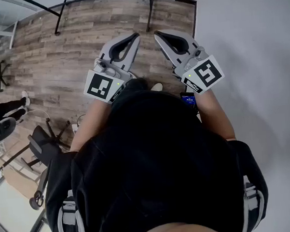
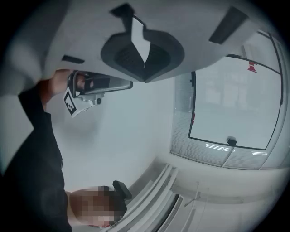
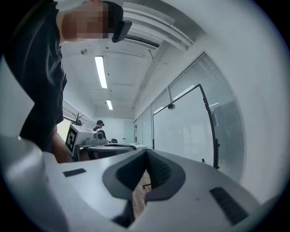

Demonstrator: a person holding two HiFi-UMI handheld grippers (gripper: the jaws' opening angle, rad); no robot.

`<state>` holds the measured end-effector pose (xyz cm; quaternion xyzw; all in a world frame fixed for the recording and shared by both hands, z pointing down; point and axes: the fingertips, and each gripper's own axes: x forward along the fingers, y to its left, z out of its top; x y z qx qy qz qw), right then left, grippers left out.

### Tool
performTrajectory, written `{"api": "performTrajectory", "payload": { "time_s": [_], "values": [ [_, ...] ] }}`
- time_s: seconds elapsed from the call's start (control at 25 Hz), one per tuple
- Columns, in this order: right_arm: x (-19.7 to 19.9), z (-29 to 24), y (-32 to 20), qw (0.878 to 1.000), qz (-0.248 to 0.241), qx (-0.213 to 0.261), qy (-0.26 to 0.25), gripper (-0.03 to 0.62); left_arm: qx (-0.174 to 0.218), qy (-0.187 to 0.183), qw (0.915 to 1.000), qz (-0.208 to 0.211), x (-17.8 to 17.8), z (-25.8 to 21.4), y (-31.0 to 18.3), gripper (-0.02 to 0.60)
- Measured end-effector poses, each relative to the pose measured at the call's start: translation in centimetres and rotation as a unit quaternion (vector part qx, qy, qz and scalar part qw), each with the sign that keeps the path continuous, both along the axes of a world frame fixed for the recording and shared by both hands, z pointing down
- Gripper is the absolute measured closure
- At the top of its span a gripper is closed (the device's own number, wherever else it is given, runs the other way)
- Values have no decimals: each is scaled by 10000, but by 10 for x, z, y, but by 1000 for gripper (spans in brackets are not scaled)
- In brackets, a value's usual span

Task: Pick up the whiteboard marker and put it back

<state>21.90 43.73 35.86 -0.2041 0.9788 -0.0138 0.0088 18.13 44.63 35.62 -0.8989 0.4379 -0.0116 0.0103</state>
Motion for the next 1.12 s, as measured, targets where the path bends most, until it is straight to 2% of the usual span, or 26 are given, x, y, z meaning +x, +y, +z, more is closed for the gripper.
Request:
{"api": "performTrajectory", "payload": {
  "time_s": [0.44, 0.6, 0.88, 1.12],
  "values": [
    [-14, -10, 4, 9998, 185, -50, -54, 599, -71, 50, 9999, -80, -23, -8, 6, 577],
    [-19, 2, -8, 9997, 204, -156, 29, 599, -134, 55, 9998, -135, -33, -3, -3, 577],
    [-54, 10, -51, 9997, 152, -181, 86, 599, -200, 73, 9997, -152, -70, 11, -49, 577],
    [-95, 15, -119, 9993, 13, -377, 28, 599, -152, 96, 9998, -85, -107, 11, -123, 577]
  ]
}}
